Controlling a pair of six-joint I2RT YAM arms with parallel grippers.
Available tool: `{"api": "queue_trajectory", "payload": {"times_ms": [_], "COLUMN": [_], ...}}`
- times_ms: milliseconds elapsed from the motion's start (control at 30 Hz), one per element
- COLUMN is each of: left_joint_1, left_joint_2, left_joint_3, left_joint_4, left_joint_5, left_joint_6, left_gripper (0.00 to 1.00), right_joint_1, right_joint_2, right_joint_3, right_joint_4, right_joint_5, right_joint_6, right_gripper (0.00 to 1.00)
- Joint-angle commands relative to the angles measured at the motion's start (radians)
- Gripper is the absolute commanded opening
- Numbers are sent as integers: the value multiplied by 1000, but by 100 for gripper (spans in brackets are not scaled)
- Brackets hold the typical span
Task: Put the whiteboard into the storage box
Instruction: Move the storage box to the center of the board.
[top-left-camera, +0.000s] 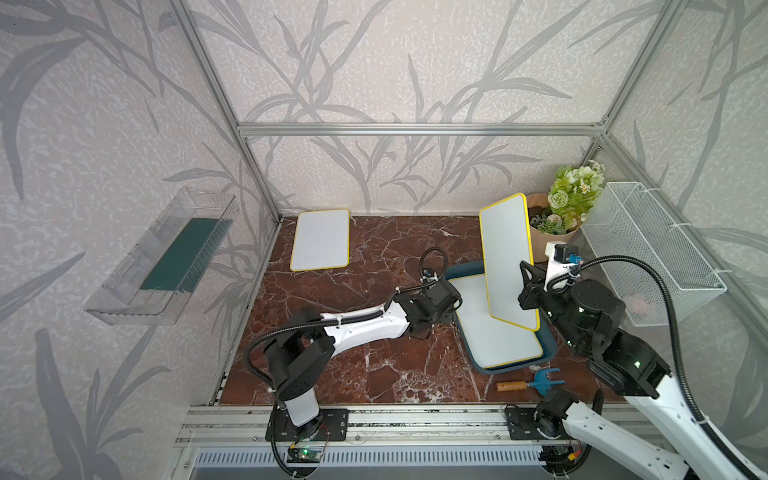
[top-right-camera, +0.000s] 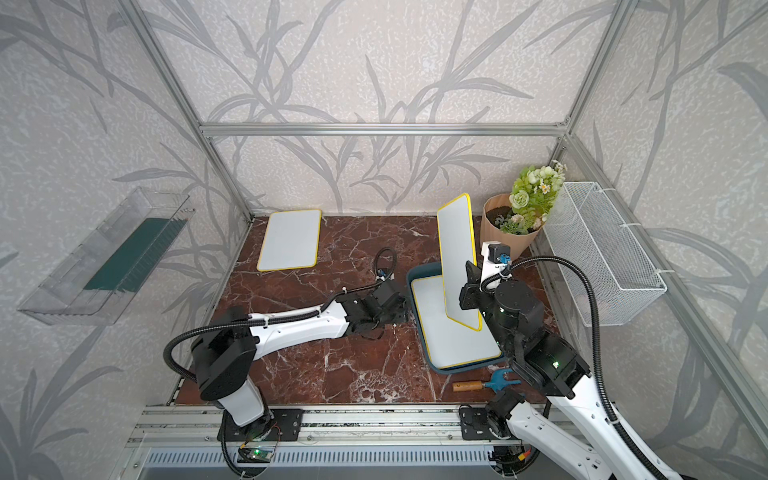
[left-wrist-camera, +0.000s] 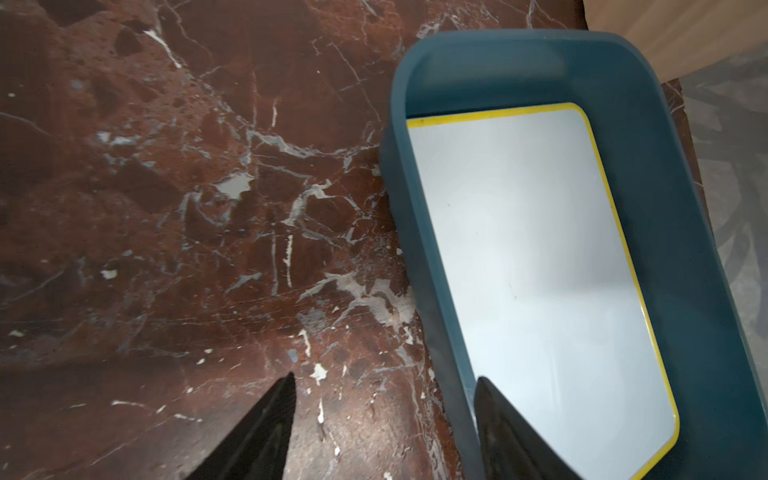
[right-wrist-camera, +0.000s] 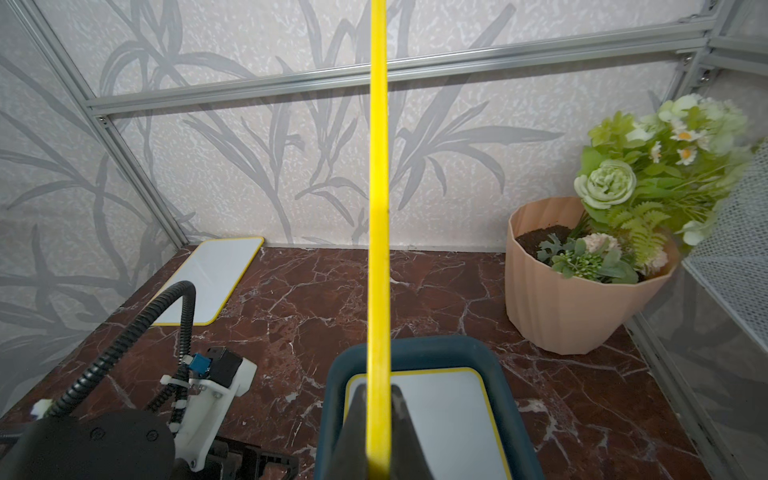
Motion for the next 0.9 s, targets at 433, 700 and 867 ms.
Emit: {"api": "queue_trajectory", "payload": {"times_ms": [433,700,867], "left_joint_1": [-17,17,56], "left_joint_2": [250,302,297], "left_joint_3": [247,258,226], "left_joint_4": [-85,-44,-5], "left_joint_5": [-114,-89,-41], "left_joint_6": [-50,-42,-32], "left_gripper": [54,31,11], "right_joint_1": [-19,-31,-45], "right_joint_2": [-53,-29,7], "right_joint_3": [-47,-78,-94], "right_joint_4": [39,54,81], "right_joint_5": [93,71,27], "right_joint_6": [-27,-14,8], "right_gripper": [0,0,0]}}
